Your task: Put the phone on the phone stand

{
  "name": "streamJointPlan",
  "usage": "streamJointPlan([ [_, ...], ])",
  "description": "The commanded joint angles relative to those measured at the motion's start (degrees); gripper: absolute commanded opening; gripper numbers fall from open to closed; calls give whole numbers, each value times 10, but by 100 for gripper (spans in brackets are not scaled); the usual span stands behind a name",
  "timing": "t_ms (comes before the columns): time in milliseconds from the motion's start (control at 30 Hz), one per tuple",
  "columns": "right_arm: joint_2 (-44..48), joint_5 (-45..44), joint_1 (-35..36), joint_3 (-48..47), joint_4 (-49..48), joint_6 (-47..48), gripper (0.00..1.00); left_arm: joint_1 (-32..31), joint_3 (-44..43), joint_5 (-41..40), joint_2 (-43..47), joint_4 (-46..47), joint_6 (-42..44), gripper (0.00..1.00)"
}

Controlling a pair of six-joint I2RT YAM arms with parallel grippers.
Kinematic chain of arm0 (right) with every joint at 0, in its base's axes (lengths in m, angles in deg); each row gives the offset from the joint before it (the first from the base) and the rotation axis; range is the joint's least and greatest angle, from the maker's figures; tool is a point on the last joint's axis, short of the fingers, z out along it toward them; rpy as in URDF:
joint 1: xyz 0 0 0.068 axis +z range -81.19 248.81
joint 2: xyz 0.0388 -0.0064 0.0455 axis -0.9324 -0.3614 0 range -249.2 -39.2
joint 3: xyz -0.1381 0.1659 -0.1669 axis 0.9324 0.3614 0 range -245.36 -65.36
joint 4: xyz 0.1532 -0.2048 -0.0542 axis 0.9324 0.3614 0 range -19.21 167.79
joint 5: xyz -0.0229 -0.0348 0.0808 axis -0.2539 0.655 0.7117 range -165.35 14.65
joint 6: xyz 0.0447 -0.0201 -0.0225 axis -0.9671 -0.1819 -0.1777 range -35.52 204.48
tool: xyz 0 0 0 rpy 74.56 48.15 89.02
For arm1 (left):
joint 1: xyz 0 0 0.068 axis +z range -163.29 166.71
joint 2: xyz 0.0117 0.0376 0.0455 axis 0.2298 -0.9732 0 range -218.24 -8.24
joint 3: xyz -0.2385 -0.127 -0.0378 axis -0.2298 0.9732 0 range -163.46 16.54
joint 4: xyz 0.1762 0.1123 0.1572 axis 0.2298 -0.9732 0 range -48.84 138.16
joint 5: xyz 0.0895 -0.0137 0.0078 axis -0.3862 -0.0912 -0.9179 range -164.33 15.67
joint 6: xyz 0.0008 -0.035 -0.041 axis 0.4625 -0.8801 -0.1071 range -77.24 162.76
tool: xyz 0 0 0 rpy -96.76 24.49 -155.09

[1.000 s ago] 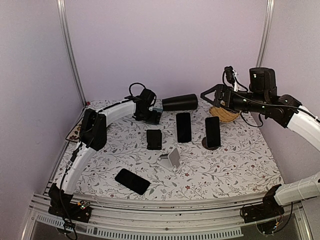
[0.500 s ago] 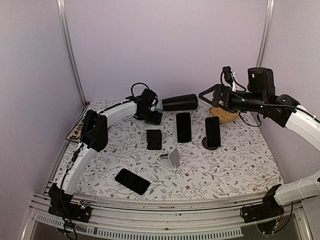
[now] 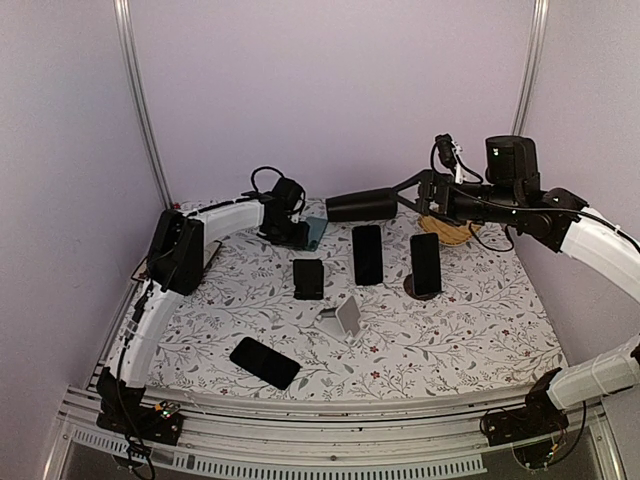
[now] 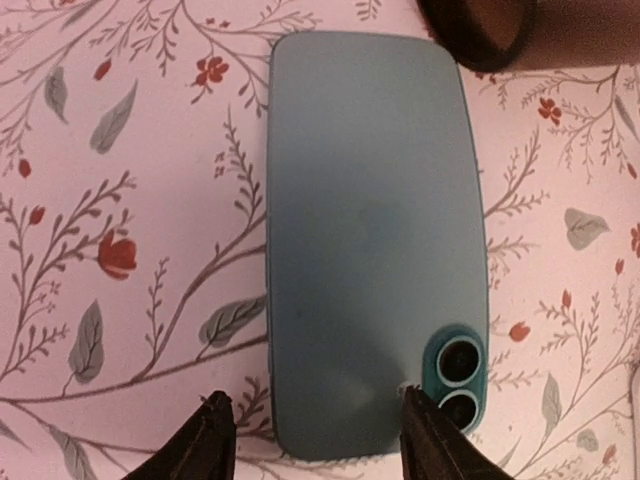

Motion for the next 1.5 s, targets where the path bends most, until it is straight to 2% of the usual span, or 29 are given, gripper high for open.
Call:
streamJointPlan([
  [0, -3, 17, -1, 4, -37, 1, 99, 3, 115, -20, 51, -53, 10, 58],
  [100, 0, 16, -1, 4, -46, -1, 99, 4, 130, 3, 77, -31, 15, 62],
  [233, -7, 20, 0, 2, -38, 3, 99, -5, 84, 12, 73, -38, 21, 66],
  [467, -3, 14, 0, -4, -19, 10, 99, -15, -6, 16, 35, -32, 34, 90],
  [533, -1, 11, -1, -5, -12, 12, 99, -15, -31, 17, 16, -37, 37, 95],
  [700, -6, 10, -1, -16, -3, 14, 99, -18, -85, 32, -46, -52, 53, 97],
  [1000, -38, 21, 0, -49, 8, 21, 99, -22, -112, 8, -104, -66, 57, 97],
  [1067, -44, 24, 0, -53, 7, 21, 99, -22, -112, 3, -109, -81, 53, 94],
  [1333, -59, 38, -1, -54, -13, 11, 99, -7, -86, 14, -103, -112, 43, 61],
  [1467, -61, 42, -1, -47, -26, 7, 99, 1, -15, 7, -59, -112, 36, 55],
])
